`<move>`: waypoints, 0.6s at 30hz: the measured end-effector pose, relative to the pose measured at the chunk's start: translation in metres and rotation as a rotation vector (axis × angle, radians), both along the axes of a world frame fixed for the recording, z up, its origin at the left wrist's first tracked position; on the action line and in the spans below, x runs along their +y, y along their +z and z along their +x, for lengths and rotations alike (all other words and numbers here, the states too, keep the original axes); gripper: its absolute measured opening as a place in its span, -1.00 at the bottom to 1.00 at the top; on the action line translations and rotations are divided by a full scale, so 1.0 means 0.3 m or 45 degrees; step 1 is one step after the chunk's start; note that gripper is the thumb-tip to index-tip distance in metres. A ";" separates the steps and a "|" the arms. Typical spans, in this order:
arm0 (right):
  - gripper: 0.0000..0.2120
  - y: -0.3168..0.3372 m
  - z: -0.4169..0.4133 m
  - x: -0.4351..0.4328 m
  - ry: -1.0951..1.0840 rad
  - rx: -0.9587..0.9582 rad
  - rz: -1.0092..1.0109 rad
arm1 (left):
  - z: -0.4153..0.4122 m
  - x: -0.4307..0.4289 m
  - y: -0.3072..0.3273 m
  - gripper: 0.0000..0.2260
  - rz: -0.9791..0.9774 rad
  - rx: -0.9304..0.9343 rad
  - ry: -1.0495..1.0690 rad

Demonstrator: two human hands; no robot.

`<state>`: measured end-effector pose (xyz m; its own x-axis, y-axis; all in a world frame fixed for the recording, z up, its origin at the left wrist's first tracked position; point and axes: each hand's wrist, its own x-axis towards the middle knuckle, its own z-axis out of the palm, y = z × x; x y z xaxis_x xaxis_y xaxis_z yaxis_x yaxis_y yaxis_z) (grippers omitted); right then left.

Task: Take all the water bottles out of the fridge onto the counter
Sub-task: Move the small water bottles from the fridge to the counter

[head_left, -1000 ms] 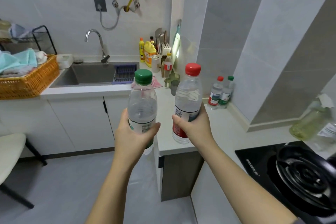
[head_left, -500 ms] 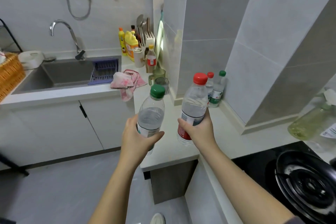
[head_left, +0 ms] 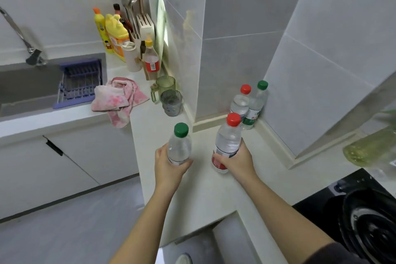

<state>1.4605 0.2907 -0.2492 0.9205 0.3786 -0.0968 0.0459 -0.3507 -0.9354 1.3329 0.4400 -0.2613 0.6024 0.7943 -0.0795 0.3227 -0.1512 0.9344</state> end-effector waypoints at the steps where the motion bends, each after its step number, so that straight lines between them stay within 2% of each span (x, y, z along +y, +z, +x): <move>1: -0.48 -0.027 0.013 0.004 -0.004 0.013 -0.010 | 0.011 0.005 -0.020 -0.44 -0.027 0.014 -0.003; 12: -0.47 -0.204 0.139 0.044 0.044 0.089 0.004 | 0.106 0.006 -0.104 -0.49 -0.036 0.008 0.006; 18: -0.47 -0.340 0.126 0.026 -0.054 0.080 -0.101 | 0.040 0.025 -0.195 -0.52 0.020 0.205 -0.089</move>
